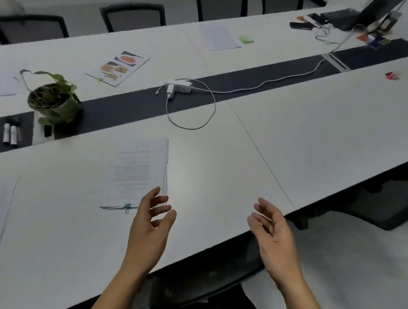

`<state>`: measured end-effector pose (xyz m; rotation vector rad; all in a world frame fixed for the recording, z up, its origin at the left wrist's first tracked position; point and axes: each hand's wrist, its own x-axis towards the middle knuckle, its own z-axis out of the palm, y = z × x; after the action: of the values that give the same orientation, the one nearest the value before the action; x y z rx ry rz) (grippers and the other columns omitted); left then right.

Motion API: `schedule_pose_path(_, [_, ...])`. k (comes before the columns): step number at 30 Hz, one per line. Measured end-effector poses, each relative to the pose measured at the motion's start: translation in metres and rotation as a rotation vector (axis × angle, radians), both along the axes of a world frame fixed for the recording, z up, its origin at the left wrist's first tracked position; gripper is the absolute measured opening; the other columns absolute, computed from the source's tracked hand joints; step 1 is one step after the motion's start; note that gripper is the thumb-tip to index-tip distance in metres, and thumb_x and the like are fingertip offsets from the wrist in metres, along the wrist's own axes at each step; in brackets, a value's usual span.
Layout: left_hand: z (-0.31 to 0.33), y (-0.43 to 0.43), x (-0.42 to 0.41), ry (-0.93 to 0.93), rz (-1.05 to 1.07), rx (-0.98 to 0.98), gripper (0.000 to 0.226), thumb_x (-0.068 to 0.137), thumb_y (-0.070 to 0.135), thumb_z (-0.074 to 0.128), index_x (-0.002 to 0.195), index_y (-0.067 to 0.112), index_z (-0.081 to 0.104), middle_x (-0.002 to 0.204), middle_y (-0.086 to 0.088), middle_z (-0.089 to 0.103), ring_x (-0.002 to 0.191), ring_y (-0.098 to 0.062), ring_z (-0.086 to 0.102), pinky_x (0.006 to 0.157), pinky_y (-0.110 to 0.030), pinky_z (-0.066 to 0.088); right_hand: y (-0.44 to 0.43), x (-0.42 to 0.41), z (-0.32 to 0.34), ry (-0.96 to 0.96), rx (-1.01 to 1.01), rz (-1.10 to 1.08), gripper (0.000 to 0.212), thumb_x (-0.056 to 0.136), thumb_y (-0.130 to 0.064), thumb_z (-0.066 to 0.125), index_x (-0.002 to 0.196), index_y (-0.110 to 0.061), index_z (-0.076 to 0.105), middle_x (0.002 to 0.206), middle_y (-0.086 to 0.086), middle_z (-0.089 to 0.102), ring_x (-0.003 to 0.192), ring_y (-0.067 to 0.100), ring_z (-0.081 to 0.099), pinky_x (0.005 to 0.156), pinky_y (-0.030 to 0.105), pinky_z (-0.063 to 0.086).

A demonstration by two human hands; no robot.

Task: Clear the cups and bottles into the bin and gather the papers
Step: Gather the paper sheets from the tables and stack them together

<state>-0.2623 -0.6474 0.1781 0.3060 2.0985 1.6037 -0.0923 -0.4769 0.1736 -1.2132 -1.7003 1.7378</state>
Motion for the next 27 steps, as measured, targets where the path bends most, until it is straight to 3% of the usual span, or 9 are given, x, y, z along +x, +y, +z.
schedule_pose_path(4, [0.004, -0.005, -0.016, -0.006, 0.174, -0.075, 0.054, 0.088, 0.020, 0.069, 0.133, 0.038, 0.046, 0.121, 0.015, 0.062, 0.107, -0.003, 0.062, 0.086, -0.025, 0.050, 0.037, -0.059, -0.010, -0.026, -0.002, 0.161, 0.039, 0.095, -0.019, 0.064, 0.129, -0.036, 0.055, 0.126, -0.016, 0.061, 0.112, -0.003, 0.060, 0.093, 0.025, 0.050])
schedule_pose_path(8, [-0.008, -0.015, -0.034, 0.035, 0.358, -0.161, 0.053, 0.093, 0.009, 0.064, 0.138, 0.031, 0.044, 0.120, 0.014, 0.060, 0.103, 0.002, 0.062, 0.083, -0.018, 0.046, 0.050, -0.120, -0.036, -0.072, -0.010, 0.359, 0.041, 0.095, -0.022, 0.064, 0.134, -0.032, 0.053, 0.127, -0.020, 0.059, 0.110, -0.009, 0.058, 0.076, 0.005, 0.047])
schedule_pose_path(12, [-0.032, -0.028, -0.060, -0.007, 0.411, -0.236, 0.056, 0.093, 0.011, 0.064, 0.140, 0.030, 0.042, 0.124, 0.011, 0.058, 0.110, -0.005, 0.059, 0.080, -0.017, 0.045, 0.032, -0.163, -0.056, -0.157, -0.011, 0.474, 0.044, 0.095, -0.025, 0.064, 0.137, -0.031, 0.050, 0.130, -0.017, 0.057, 0.113, -0.005, 0.056, 0.078, 0.010, 0.043])
schedule_pose_path(14, [-0.053, -0.037, -0.082, -0.033, 0.382, -0.284, 0.060, 0.093, 0.014, 0.065, 0.144, 0.028, 0.038, 0.129, 0.008, 0.055, 0.116, -0.009, 0.056, 0.082, -0.017, 0.045, 0.020, -0.181, -0.065, -0.198, -0.013, 0.509, 0.046, 0.095, -0.026, 0.064, 0.138, -0.031, 0.049, 0.131, -0.014, 0.056, 0.113, -0.003, 0.056, 0.082, 0.014, 0.042])
schedule_pose_path(17, [-0.091, -0.055, -0.124, -0.067, 0.267, -0.397, 0.068, 0.092, 0.020, 0.066, 0.150, 0.025, 0.031, 0.145, 0.002, 0.044, 0.127, -0.014, 0.047, 0.102, -0.034, 0.044, 0.003, -0.206, -0.087, -0.289, -0.019, 0.512, 0.051, 0.094, -0.028, 0.065, 0.141, -0.032, 0.045, 0.134, -0.009, 0.052, 0.113, 0.006, 0.057, 0.089, 0.023, 0.043])
schedule_pose_path(20, [-0.132, -0.079, -0.161, -0.001, 0.144, -0.559, 0.068, 0.094, 0.025, 0.061, 0.153, 0.018, 0.028, 0.157, -0.004, 0.030, 0.146, -0.023, 0.026, 0.114, -0.039, 0.029, -0.016, -0.238, -0.119, -0.432, -0.033, 0.464, 0.059, 0.093, -0.032, 0.064, 0.147, -0.029, 0.039, 0.143, 0.001, 0.046, 0.121, 0.017, 0.054, 0.100, 0.031, 0.042])
schedule_pose_path(22, [-0.163, -0.102, -0.178, 0.030, 0.055, -0.733, 0.074, 0.098, 0.040, 0.053, 0.157, 0.017, 0.016, 0.165, -0.007, 0.011, 0.152, -0.026, 0.007, 0.119, -0.047, 0.017, -0.033, -0.261, -0.146, -0.532, 0.003, 0.438, 0.067, 0.094, -0.038, 0.062, 0.152, -0.026, 0.030, 0.153, 0.007, 0.033, 0.134, 0.023, 0.045, 0.109, 0.036, 0.037])
schedule_pose_path(25, [-0.206, -0.142, -0.192, -0.015, -0.123, -0.994, 0.080, 0.098, 0.062, 0.029, 0.158, 0.024, -0.006, 0.165, -0.008, -0.017, 0.151, -0.026, -0.017, 0.121, -0.054, -0.001, -0.067, -0.289, -0.185, -0.720, 0.191, 0.481, 0.078, 0.093, -0.050, 0.057, 0.156, -0.022, 0.021, 0.159, 0.010, 0.019, 0.145, 0.030, 0.022, 0.116, 0.045, 0.030])
schedule_pose_path(27, [-0.224, -0.159, -0.189, 0.043, -0.236, -1.066, 0.080, 0.096, 0.067, 0.020, 0.155, 0.028, -0.018, 0.161, -0.007, -0.030, 0.148, -0.025, -0.028, 0.119, -0.055, -0.010, -0.088, -0.300, -0.199, -0.831, 0.339, 0.471, 0.084, 0.090, -0.050, 0.061, 0.156, -0.019, 0.020, 0.157, 0.012, 0.019, 0.142, 0.033, 0.021, 0.112, 0.047, 0.033])
